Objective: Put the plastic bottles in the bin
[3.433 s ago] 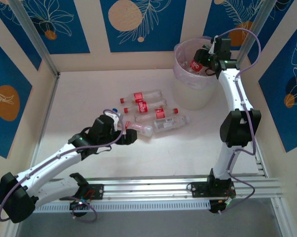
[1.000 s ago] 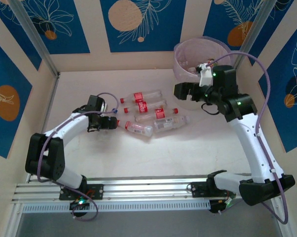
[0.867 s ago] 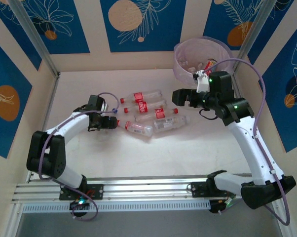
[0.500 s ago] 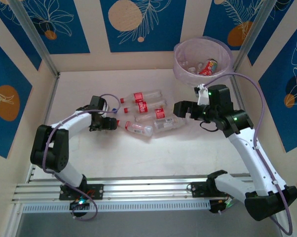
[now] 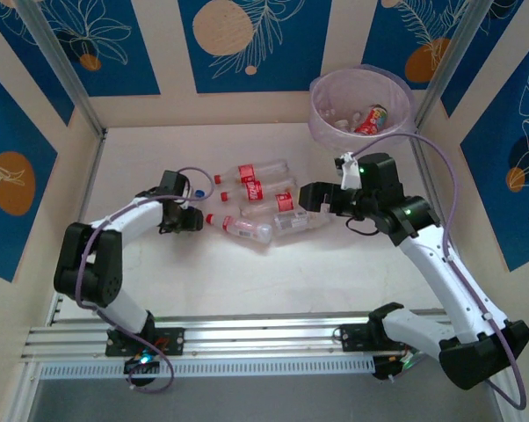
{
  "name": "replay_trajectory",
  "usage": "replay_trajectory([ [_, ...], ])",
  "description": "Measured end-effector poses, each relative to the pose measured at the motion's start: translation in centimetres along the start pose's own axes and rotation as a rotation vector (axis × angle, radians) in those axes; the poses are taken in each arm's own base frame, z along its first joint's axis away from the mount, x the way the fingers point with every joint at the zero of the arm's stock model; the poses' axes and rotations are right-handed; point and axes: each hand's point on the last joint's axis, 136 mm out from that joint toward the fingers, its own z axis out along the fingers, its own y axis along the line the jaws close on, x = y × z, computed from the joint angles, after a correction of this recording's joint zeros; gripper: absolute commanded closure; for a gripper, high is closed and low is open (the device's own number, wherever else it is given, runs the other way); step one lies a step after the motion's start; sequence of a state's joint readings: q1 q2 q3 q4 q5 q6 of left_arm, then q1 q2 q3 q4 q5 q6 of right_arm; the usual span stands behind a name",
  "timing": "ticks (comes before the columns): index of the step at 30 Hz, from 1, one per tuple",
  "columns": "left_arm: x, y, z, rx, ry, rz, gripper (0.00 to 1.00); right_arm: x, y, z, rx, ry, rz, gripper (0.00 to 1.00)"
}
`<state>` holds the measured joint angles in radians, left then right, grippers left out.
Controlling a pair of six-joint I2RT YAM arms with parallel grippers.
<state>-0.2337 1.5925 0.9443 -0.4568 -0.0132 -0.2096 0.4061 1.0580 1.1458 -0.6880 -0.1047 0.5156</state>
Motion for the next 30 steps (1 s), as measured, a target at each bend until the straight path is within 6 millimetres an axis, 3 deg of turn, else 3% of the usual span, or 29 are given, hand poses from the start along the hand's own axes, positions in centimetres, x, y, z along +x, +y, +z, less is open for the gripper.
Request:
replay_trajectory([
  [6,-1.7,-0.7,-4.0,0.047,-0.127,-0.008,0.47,0.4,1.4,2.7,-0.070,0.028,0.007,0.00],
  [13,-2.0,-6.3,-10.2,0.353,-0.319,-0.039,0.52,0.5,3.6,7.4,-0.170,0.062,0.020,0.00],
  [19,0.2,-12.6,-12.0,0.591,-0.296,0.025,0.58,0.9,5.5,10.3,-0.265,0.098,0.006,0.03],
  [25,1.4,-16.3,-13.4,0.760,-0.270,0.024,0.61,0.3,7.1,10.6,-0.337,0.079,-0.014,0.03],
  [30,1.7,-18.5,-14.4,0.841,-0.269,0.042,0.62,0.1,7.2,11.5,-0.354,0.078,-0.014,0.04],
])
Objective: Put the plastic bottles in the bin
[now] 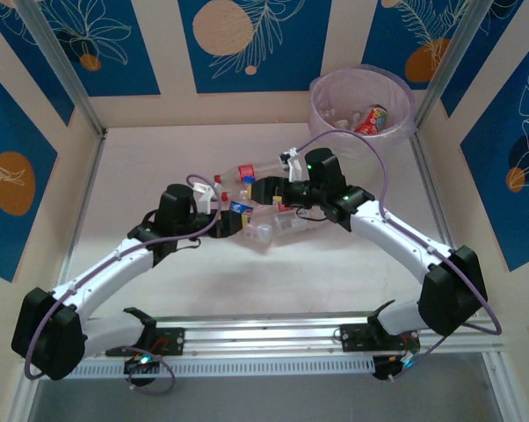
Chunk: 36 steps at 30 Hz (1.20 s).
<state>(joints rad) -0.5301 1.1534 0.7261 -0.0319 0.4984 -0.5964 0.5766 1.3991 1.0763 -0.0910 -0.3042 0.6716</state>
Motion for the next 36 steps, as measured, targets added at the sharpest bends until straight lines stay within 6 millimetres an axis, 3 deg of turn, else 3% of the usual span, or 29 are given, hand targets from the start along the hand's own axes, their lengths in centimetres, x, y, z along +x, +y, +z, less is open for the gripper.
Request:
replay_trajectory([
  [8,0.4,-1.2,1.2,0.043,0.016,-0.006,0.64,0.6,-1.0,1.6,-0.013,0.040,0.039,0.08],
  [21,0.0,-1.5,1.3,0.054,-0.003,-0.006,0.64,0.5,-0.7,2.7,-0.056,0.046,0.071,0.29],
  [31,0.0,-1.4,1.4,0.045,-0.007,-0.005,0.41,0.5,-0.7,2.7,-0.053,0.043,0.073,0.36],
  [36,-0.1,-1.3,1.4,0.036,-0.014,0.000,0.20,0.4,-1.0,2.7,-0.042,0.040,0.077,0.38],
])
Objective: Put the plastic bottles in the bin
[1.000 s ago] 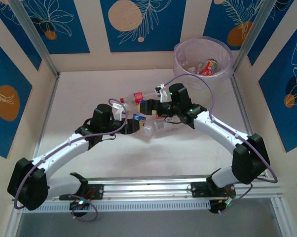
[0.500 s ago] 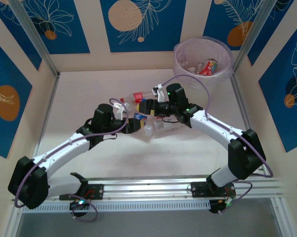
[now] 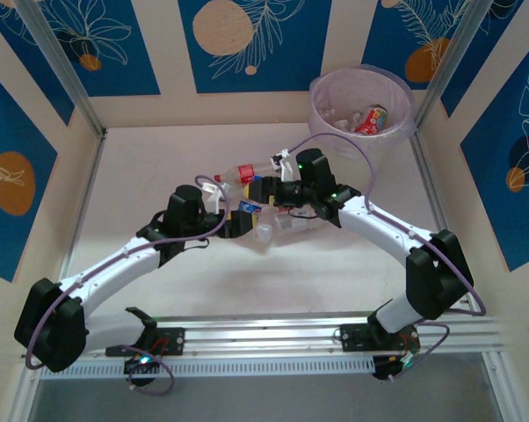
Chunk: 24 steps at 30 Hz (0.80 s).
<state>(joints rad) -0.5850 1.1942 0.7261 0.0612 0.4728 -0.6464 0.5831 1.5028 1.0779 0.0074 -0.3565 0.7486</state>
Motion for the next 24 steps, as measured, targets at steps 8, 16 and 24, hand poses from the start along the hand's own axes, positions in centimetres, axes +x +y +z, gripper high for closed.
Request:
replay_trajectory([
  [8,-0.6,-0.3,-1.0,-0.017,-0.036,0.028,0.01,0.1,-1.2,-0.4,0.056,0.012,0.015,0.40],
  [16,-0.5,0.5,-3.3,-0.095,-0.071,0.035,0.02,-4.7,1.1,-3.9,0.184,-0.083,-0.132,0.42],
  [24,1.9,5.5,-3.9,-0.312,-0.043,-0.073,0.06,-12.8,8.2,-14.3,0.338,-0.353,-0.421,0.43],
])
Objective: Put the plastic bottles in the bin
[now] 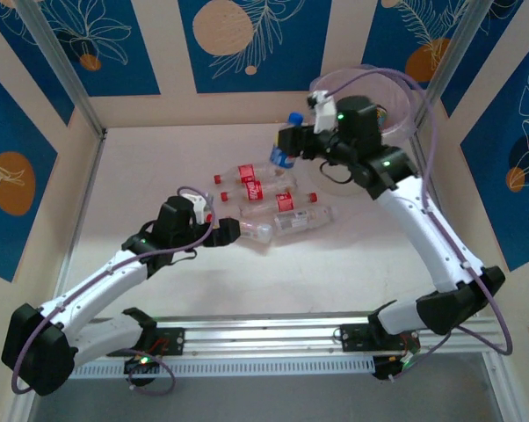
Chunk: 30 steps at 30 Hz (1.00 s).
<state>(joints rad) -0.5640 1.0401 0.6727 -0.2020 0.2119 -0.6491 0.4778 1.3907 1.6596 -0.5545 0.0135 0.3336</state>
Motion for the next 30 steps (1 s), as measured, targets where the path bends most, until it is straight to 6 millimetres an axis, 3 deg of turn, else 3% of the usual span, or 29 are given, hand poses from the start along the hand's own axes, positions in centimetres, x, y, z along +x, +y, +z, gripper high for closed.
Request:
replay_trajectory([
  [7,1.2,3.0,0.5,-0.107,-0.008,-0.109,0.06,-8.4,-5.3,-5.5,0.242,-0.211,-0.110,0.44],
  [10,1.9,4.0,0.7,-0.136,-0.003,-0.147,0.07,-10.8,-8.3,-6.6,0.353,-0.265,-0.134,0.44],
  [13,2.2,4.5,0.8,-0.154,-0.004,-0.163,0.07,-12.4,-12.1,-6.4,0.468,-0.278,-0.140,0.44],
  [17,2.2,4.7,0.5,-0.160,-0.017,-0.176,0.08,-12.1,-17.1,-4.1,0.587,-0.225,-0.136,0.45],
  [23,2.1,4.8,0.2,-0.163,-0.033,-0.181,0.08,-8.7,-23.4,0.4,0.702,-0.067,-0.120,0.45],
  [30,2.6,5.3,0.2,-0.180,-0.020,-0.184,0.09,-5.4,-27.6,3.0,0.761,0.061,-0.085,0.45],
])
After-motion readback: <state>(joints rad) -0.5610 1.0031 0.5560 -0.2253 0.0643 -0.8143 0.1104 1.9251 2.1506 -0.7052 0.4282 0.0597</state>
